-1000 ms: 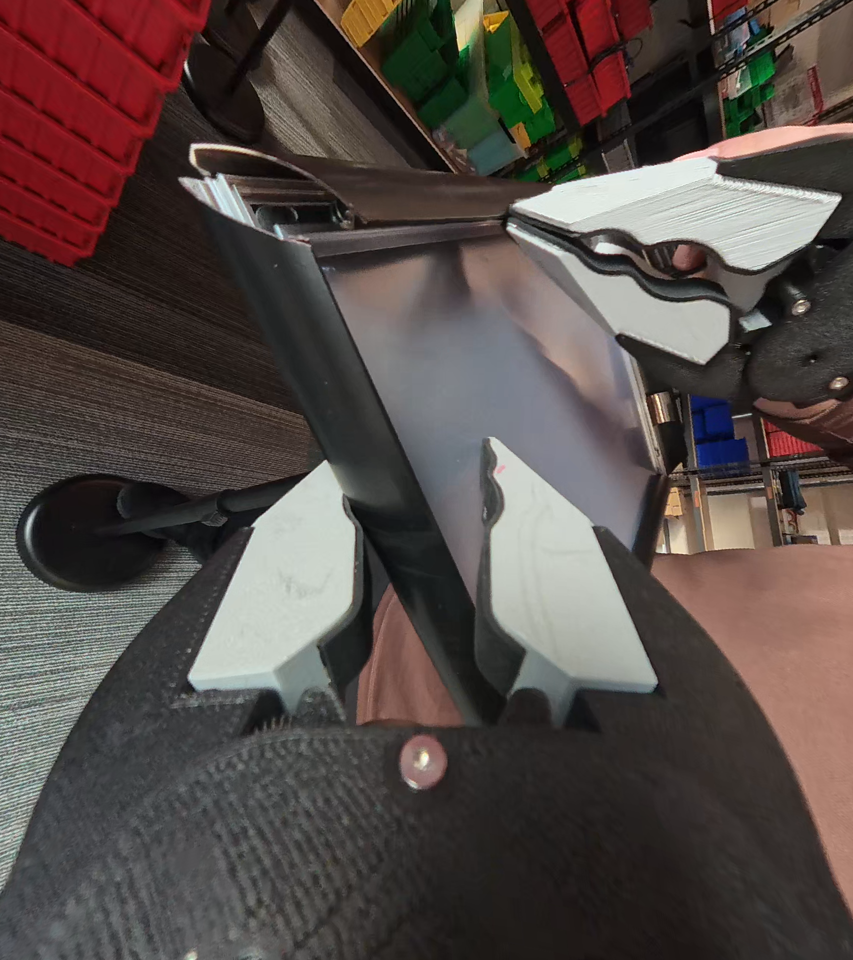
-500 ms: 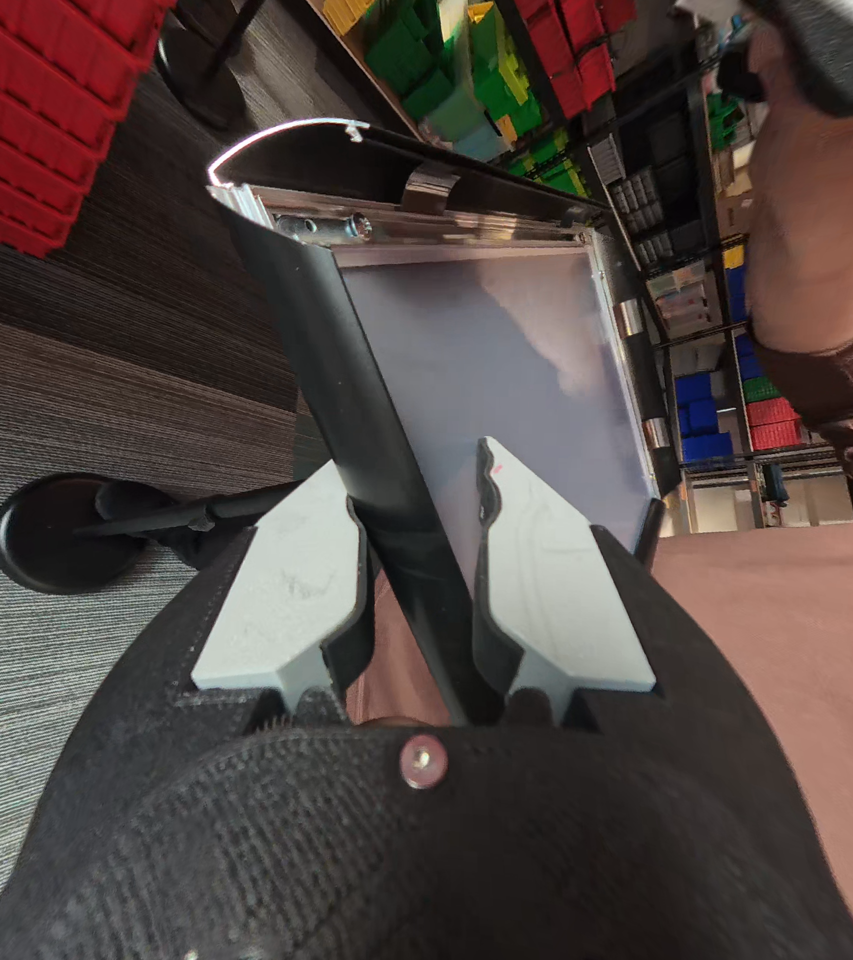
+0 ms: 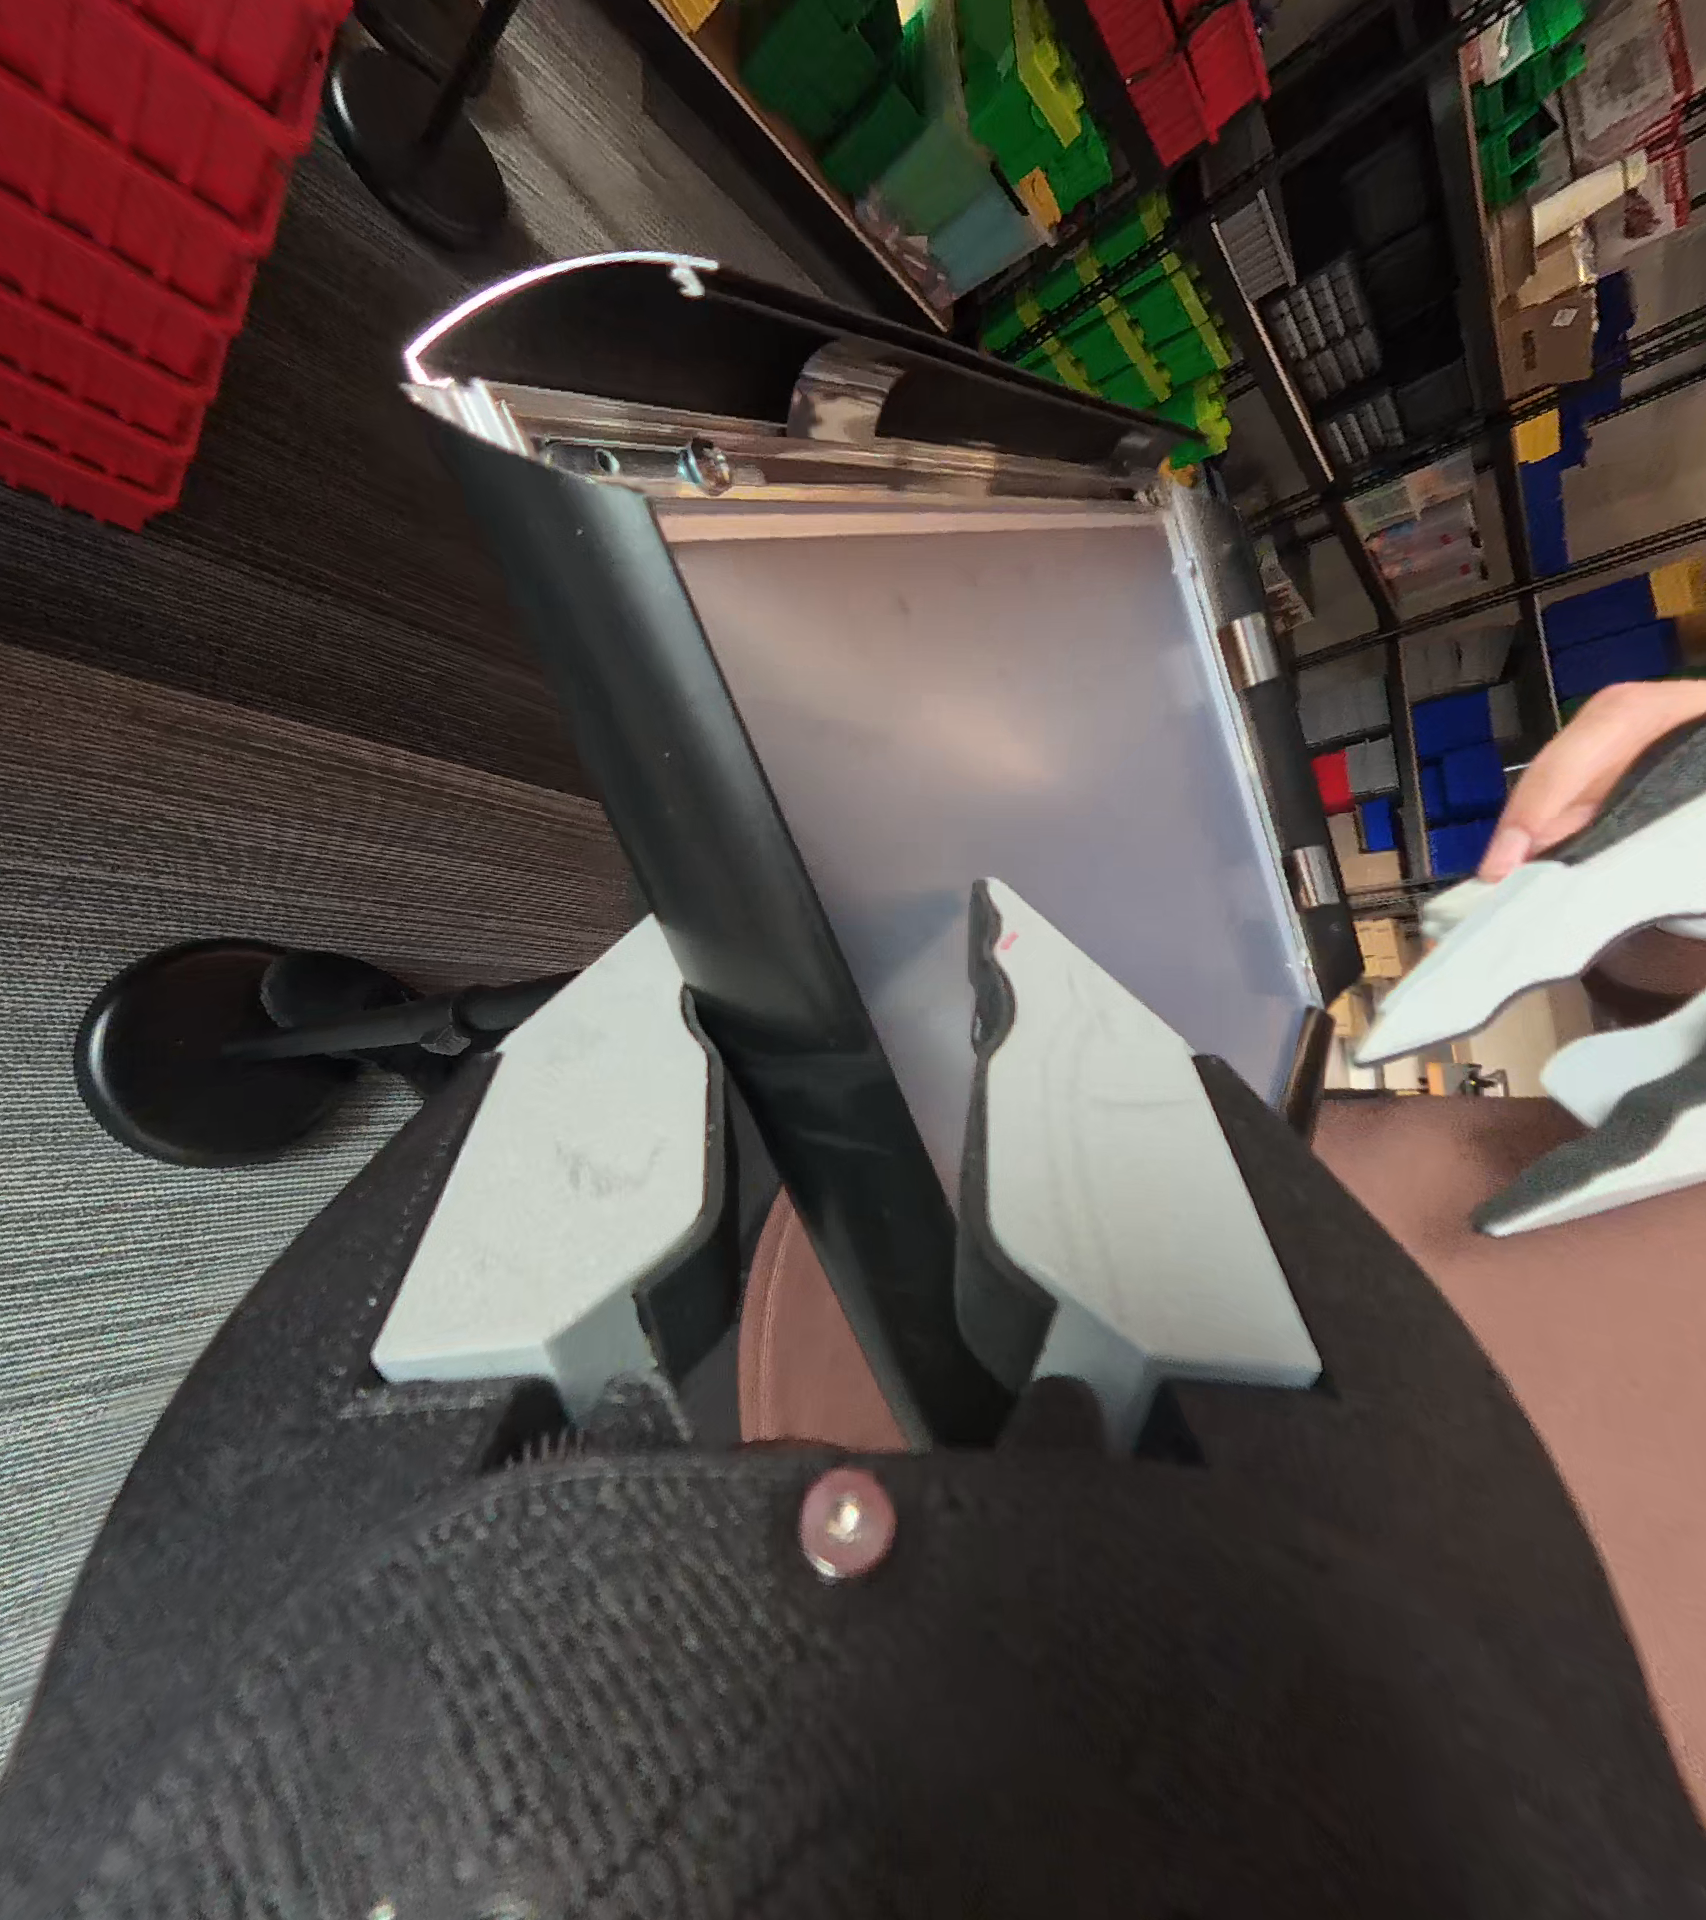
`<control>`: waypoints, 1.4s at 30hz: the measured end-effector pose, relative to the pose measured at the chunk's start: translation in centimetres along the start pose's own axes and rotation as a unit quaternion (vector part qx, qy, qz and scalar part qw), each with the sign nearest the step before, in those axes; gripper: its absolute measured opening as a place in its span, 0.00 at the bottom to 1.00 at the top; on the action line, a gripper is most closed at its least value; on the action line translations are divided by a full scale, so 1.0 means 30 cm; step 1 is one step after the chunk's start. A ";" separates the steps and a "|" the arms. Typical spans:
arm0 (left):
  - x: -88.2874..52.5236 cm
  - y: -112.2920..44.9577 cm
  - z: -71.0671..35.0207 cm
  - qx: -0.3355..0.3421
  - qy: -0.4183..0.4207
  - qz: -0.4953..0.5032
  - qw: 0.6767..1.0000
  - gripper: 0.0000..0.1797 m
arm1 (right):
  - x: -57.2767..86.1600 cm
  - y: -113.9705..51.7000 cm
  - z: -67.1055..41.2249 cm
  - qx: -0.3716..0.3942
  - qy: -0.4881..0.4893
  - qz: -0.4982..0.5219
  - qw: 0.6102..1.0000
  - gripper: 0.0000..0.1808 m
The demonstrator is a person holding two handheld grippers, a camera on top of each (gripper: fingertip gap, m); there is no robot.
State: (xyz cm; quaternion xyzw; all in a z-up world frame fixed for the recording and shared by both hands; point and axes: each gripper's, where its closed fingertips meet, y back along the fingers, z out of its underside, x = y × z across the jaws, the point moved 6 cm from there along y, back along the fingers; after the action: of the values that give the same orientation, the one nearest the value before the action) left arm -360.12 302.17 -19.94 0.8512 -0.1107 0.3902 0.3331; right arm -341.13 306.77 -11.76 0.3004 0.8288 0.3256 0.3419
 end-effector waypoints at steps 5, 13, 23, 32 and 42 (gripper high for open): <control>0.051 0.085 0.134 -0.046 -0.005 0.000 0.999 0.34 | -0.078 -0.179 0.049 -0.056 0.024 -0.003 0.998 0.26; 0.092 0.111 0.311 -0.046 0.046 0.040 0.997 0.21 | -0.084 -0.215 0.056 -0.049 0.058 0.017 0.997 0.16; 0.148 0.112 0.257 -0.012 0.033 0.005 0.999 0.17 | -0.075 -0.234 0.009 -0.111 -0.021 0.000 0.994 0.09; 0.156 0.154 0.230 0.008 0.015 -0.017 1.000 0.17 | -0.098 -0.274 -0.011 -0.031 -0.002 -0.007 1.000 0.09; 0.158 0.141 0.201 -0.034 -0.017 -0.031 0.999 0.17 | -0.057 -0.262 -0.008 0.008 -0.087 -0.104 0.991 0.04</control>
State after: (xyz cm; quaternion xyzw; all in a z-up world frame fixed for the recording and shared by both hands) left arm -355.28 295.38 -17.26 0.8487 -0.1033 0.3612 0.3721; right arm -342.48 300.68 -16.84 0.2423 0.8253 0.2539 0.4424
